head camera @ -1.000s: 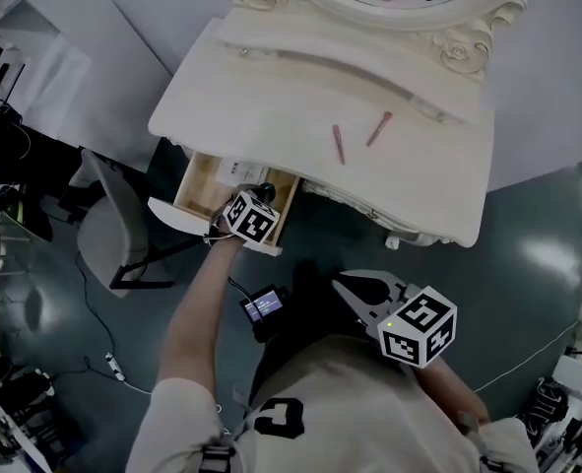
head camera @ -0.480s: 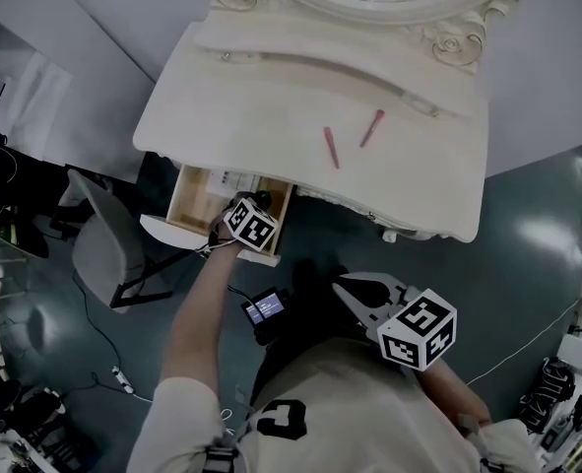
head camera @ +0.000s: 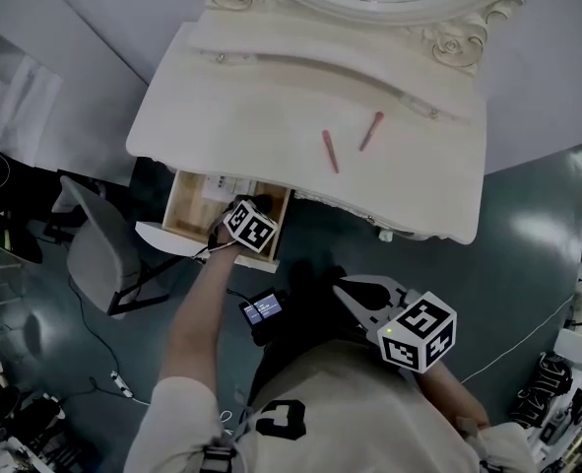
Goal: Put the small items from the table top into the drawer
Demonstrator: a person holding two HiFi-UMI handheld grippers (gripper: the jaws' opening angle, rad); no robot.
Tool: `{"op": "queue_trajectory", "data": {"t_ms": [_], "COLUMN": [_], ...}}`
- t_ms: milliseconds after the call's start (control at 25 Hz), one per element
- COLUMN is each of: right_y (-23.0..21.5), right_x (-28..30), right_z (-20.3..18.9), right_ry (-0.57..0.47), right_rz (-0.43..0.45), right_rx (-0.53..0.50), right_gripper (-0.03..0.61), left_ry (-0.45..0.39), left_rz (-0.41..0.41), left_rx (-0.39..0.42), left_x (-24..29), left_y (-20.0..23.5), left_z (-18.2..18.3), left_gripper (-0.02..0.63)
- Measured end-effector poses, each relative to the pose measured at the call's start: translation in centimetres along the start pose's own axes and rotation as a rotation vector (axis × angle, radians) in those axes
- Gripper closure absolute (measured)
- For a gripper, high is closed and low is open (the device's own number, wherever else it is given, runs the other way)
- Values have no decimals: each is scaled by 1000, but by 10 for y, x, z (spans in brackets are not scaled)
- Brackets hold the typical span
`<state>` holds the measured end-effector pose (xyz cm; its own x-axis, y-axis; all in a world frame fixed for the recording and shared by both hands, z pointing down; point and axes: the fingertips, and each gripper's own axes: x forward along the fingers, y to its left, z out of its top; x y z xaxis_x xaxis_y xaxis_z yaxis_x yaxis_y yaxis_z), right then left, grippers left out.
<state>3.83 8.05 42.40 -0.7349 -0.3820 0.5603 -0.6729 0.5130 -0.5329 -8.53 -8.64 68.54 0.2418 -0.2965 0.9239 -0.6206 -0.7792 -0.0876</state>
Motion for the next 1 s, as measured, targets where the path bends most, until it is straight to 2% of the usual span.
{"op": "queue_trajectory", "data": {"t_ms": [320, 520, 760, 1000], "right_y": [-1, -2, -1, 5], "right_x": [8, 13, 14, 16], "right_z": [4, 4, 7, 11], "right_ry": [12, 15, 7, 2], "right_rz": [-13, -13, -14, -12], "right_rx": [0, 1, 0, -16], "right_gripper": [550, 549, 549, 550], "left_ry": [-7, -40, -171, -306], "left_rz": [-7, 1, 20, 33], "left_rx": [-14, -18, 9, -84], "left_x": [4, -2, -38, -85], "left_y": [7, 12, 6, 1], "left_z": [-1, 6, 30, 44], "left_gripper": [555, 555, 555, 555]}}
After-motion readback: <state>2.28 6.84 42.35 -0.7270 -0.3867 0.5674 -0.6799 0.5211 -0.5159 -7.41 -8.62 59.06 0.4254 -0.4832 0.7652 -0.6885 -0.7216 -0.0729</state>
